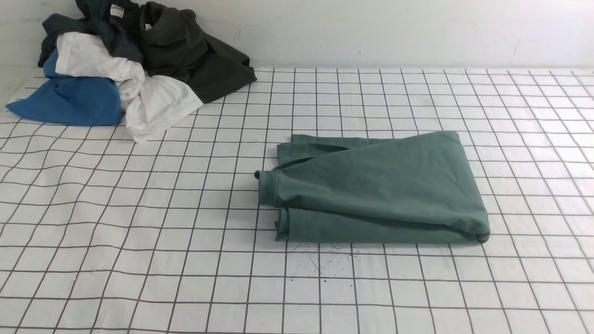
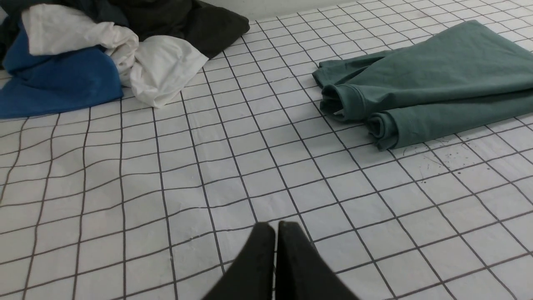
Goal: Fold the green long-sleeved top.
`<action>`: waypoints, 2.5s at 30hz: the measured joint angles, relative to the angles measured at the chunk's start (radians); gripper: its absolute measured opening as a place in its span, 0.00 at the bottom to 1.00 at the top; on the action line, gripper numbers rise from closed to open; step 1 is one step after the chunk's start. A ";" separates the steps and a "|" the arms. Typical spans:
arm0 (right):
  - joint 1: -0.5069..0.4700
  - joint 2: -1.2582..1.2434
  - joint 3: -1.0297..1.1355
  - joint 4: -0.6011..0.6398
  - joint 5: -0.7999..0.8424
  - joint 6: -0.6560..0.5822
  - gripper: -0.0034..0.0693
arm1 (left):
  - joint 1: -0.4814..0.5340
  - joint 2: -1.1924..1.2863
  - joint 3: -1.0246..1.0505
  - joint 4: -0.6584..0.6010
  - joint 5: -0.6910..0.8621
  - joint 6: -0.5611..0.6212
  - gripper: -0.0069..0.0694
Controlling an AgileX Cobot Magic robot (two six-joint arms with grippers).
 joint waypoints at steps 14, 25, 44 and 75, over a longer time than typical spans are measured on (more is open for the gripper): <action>0.000 -0.090 0.000 0.006 0.048 -0.010 0.03 | 0.000 0.000 0.000 0.000 0.006 0.000 0.08; 0.000 -0.090 0.000 0.006 0.096 -0.011 0.03 | 0.000 0.000 0.000 0.000 0.006 0.000 0.08; -0.144 -0.328 0.636 -0.342 -0.351 0.372 0.03 | 0.000 0.000 0.000 0.002 0.014 0.000 0.08; -0.188 -0.388 0.749 -0.402 -0.201 0.375 0.03 | 0.000 0.000 0.000 0.003 0.023 0.000 0.08</action>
